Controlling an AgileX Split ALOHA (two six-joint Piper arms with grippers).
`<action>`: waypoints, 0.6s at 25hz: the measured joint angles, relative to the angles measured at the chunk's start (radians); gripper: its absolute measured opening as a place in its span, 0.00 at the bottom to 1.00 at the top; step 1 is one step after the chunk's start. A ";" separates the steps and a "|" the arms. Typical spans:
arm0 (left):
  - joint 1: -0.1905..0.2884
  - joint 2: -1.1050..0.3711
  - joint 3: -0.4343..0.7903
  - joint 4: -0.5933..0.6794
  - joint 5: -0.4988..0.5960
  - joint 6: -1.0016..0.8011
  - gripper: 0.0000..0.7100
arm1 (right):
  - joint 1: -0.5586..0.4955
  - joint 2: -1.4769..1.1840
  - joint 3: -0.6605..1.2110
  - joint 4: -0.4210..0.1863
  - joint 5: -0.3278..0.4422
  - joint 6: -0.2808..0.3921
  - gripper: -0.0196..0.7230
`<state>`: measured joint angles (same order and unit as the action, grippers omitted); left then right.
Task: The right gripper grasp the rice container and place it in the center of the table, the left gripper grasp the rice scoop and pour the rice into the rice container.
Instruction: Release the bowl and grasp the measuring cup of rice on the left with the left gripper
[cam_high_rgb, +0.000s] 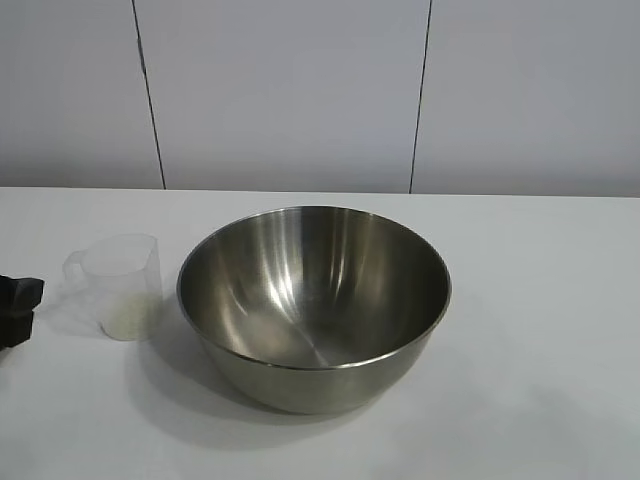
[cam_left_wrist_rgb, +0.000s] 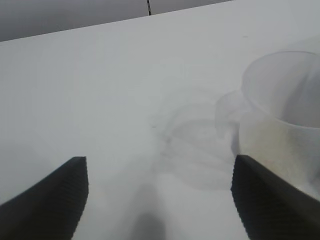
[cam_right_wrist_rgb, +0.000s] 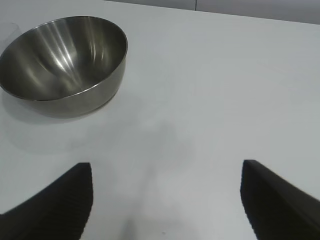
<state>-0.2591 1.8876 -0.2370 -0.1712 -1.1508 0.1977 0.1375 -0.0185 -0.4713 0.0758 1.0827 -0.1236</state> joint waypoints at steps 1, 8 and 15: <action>0.000 0.003 -0.007 0.000 0.000 0.000 0.80 | 0.000 0.000 0.000 0.000 0.000 0.000 0.78; 0.000 0.008 -0.023 0.005 0.000 0.030 0.80 | 0.000 0.000 0.000 0.000 0.000 0.000 0.78; 0.001 0.008 -0.027 0.023 0.000 0.046 0.80 | 0.000 0.000 0.000 0.000 0.000 0.000 0.78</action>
<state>-0.2583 1.8952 -0.2639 -0.1477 -1.1512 0.2438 0.1375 -0.0185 -0.4713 0.0758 1.0827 -0.1236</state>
